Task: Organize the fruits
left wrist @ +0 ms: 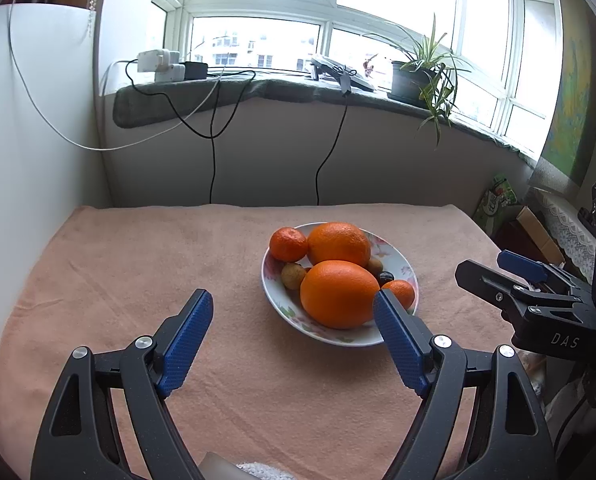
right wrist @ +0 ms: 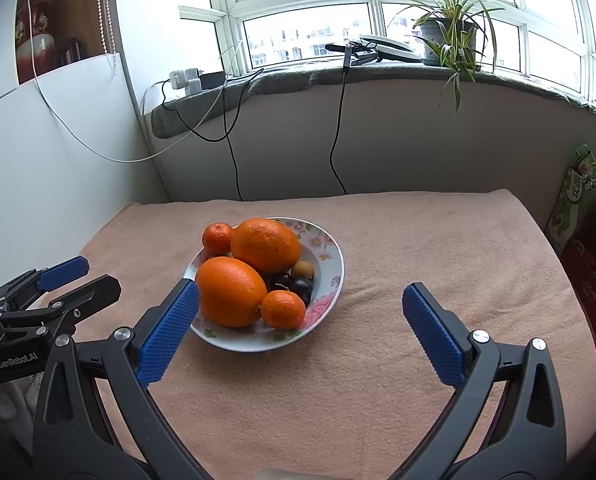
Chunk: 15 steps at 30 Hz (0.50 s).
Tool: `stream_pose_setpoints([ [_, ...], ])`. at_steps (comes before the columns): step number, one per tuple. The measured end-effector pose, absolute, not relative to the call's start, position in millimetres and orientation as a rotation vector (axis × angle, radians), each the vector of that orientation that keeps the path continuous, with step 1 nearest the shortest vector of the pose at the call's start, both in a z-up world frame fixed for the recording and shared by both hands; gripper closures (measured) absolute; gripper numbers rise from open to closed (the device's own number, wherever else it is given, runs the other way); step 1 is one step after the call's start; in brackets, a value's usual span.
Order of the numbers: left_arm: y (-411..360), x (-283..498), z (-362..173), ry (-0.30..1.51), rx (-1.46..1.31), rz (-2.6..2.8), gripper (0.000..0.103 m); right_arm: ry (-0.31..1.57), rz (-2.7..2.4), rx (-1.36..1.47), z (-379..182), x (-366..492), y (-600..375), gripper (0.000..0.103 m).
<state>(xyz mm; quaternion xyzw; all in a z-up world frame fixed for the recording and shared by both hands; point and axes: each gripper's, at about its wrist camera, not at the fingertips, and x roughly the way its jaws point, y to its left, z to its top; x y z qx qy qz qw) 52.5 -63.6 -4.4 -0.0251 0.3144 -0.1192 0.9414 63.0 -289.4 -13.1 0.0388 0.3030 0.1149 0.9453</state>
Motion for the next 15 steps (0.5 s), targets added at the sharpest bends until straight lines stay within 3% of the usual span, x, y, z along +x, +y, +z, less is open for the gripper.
stream_pose_setpoints([
  [15, -67.9, 48.1, -0.9, 0.631, -0.046, -0.239, 0.02, 0.62, 0.245, 0.083, -12.2, 61.4, -287.4, 0.0],
])
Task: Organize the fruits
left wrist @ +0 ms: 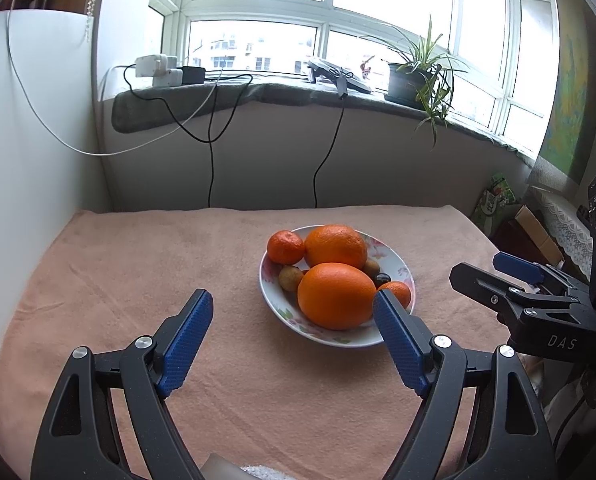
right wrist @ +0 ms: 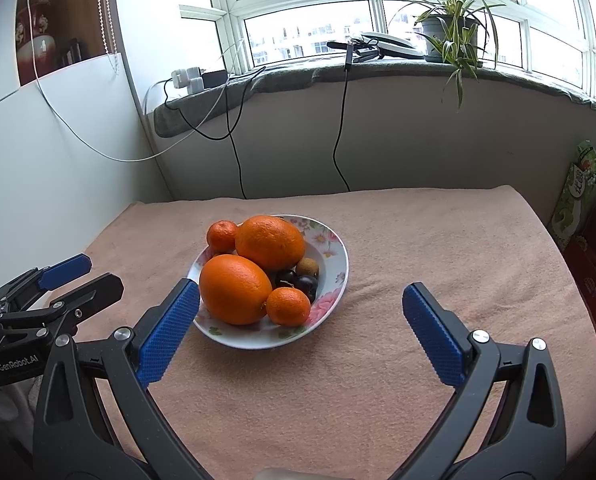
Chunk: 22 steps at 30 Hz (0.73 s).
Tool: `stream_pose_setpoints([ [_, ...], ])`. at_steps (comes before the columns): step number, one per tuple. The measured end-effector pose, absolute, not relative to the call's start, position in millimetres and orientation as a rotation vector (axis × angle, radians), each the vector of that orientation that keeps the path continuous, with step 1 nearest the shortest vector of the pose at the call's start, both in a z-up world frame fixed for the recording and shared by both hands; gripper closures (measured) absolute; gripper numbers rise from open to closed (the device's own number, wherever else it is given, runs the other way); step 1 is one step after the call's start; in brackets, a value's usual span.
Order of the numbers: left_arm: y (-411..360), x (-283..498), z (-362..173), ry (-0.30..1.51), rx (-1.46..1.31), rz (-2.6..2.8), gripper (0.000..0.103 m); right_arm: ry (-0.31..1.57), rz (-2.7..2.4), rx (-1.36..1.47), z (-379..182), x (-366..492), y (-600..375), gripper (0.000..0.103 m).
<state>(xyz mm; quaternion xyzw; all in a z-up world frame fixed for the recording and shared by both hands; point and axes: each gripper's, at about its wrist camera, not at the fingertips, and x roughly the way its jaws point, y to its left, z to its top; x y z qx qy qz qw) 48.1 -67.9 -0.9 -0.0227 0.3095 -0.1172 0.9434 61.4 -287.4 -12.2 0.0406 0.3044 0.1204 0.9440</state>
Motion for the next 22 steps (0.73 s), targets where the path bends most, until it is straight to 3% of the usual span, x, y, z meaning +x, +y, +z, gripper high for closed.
stream_pose_setpoints([
  [22, -73.6, 45.0, 0.6, 0.617, -0.039, -0.242, 0.02, 0.634, 0.246, 0.091, -15.3, 62.4, -288.8, 0.0],
])
